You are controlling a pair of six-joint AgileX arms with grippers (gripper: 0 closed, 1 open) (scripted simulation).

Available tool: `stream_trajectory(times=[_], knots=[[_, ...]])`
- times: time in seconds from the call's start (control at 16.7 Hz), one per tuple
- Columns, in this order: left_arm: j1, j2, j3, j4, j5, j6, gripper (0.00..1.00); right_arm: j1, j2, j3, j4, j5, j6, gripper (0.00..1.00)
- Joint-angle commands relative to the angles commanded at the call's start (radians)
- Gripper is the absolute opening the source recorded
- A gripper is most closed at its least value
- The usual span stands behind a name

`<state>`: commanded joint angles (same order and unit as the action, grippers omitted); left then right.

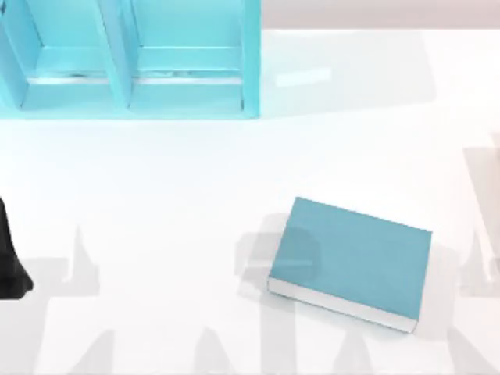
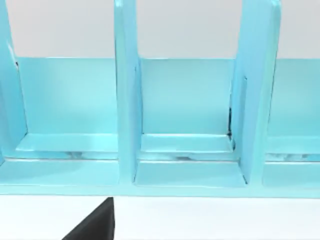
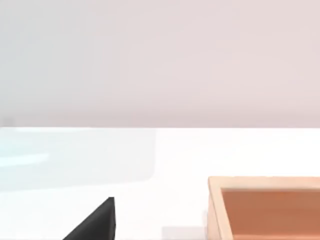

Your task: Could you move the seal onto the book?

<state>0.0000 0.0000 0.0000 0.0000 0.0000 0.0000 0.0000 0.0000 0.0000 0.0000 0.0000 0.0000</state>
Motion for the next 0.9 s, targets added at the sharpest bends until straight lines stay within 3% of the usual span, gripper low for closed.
stream_trajectory(times=[0.48, 0.9], knots=[[0.000, 0.000, 0.000, 0.000, 0.000, 0.000, 1.00, -0.017, 0.062, 0.060, -0.051, 0.000, -0.019, 1.00], [0.000, 0.000, 0.000, 0.000, 0.000, 0.000, 1.00, -0.126, 0.574, 0.507, -0.398, -0.001, -0.142, 1.00]])
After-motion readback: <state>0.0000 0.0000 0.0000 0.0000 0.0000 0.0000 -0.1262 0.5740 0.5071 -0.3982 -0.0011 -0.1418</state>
